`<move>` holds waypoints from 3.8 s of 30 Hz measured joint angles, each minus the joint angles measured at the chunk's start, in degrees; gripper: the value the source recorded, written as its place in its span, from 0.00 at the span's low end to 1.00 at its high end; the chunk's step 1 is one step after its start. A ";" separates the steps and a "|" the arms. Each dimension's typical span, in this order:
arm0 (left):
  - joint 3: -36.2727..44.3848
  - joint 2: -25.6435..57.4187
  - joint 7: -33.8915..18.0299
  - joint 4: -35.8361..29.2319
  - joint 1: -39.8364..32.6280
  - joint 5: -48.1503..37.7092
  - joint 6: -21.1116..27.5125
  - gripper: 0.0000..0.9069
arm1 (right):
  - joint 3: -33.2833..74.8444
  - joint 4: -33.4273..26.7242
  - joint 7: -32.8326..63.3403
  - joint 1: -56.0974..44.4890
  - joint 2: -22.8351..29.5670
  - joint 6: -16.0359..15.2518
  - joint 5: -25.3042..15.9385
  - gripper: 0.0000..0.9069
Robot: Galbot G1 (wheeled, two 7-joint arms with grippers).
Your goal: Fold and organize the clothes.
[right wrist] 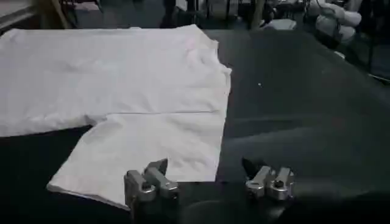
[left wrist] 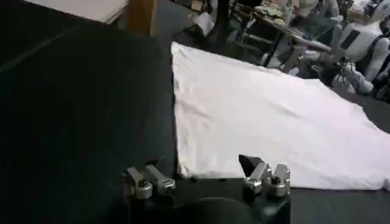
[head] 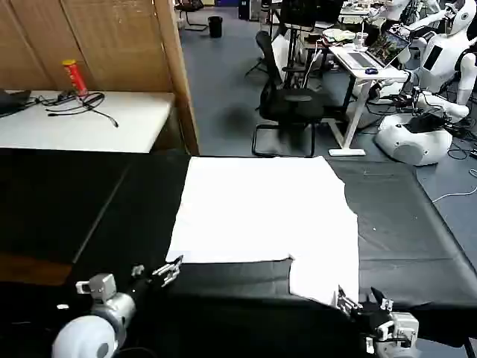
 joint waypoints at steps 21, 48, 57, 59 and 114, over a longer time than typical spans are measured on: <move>0.59 -1.27 0.22 3.90 -1.05 3.31 -0.25 0.00 | -1.40 -3.12 0.88 0.80 0.94 0.30 -1.12 0.30; -5.64 1.22 -3.56 -4.22 7.94 2.92 -0.79 0.00 | -3.95 11.46 6.99 -10.32 3.62 -4.75 -2.48 0.00; -6.68 -1.11 -4.74 -5.86 8.27 -0.47 -6.32 0.00 | -2.36 8.76 1.42 -2.40 1.41 3.42 -1.20 0.00; -6.02 -1.98 -4.47 -5.33 6.76 0.03 -7.21 0.00 | -2.50 6.81 1.00 0.57 0.40 4.48 -0.74 0.00; 1.14 -4.64 0.83 15.52 -12.65 14.62 -9.70 0.97 | -1.72 -10.19 -6.76 13.75 -9.30 0.39 0.40 0.97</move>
